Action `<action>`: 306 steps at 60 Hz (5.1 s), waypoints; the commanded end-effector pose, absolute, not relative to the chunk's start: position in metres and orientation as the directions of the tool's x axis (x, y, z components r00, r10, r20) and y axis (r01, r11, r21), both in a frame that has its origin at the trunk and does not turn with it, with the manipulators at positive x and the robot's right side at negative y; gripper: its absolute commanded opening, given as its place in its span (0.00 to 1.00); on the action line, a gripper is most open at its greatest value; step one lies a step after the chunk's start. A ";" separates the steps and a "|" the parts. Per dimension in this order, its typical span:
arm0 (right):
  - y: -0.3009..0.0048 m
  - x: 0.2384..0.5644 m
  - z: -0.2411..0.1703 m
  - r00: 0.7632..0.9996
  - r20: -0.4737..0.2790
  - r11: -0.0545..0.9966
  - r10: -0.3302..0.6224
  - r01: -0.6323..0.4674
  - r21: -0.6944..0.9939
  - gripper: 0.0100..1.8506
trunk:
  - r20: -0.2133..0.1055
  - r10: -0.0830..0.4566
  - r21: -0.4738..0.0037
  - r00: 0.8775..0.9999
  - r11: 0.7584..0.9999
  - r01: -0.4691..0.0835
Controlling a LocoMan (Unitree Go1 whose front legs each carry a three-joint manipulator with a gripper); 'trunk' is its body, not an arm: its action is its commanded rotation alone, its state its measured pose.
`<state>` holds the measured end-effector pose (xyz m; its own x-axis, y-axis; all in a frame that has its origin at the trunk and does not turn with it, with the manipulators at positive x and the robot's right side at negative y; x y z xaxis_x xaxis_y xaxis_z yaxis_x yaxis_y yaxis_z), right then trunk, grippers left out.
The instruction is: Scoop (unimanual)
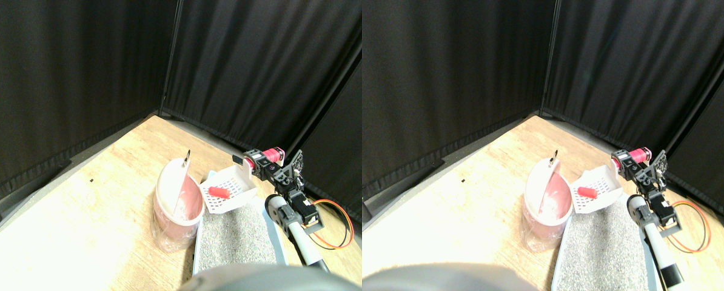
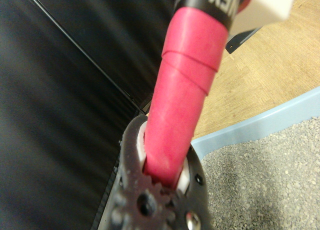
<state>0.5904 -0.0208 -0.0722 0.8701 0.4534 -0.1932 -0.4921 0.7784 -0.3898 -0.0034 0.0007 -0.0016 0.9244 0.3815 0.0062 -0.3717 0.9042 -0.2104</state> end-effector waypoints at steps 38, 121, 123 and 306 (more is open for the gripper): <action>-0.006 0.578 -0.048 0.874 -0.177 0.748 0.452 -0.480 -0.458 0.03 | 0.000 0.396 -0.210 0.918 0.898 -0.387; 0.002 0.573 -0.041 0.888 -0.115 0.721 0.445 -0.431 -0.542 0.03 | -0.004 0.393 -0.208 0.920 0.899 -0.385; 0.002 0.573 -0.041 0.887 -0.113 0.718 0.448 -0.432 -0.546 0.03 | -0.004 0.391 -0.207 0.920 0.900 -0.384; -0.221 0.528 -0.214 0.983 -0.176 0.908 0.048 0.031 0.417 0.43 | -0.037 0.141 -0.093 0.989 0.985 -0.144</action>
<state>0.5307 -0.2072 -0.2037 0.9925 0.1221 -0.0082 -0.1019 0.8620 0.4965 -0.0031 -0.0044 -0.0025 0.9889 0.1478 -0.0145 -0.1485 0.9859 -0.0770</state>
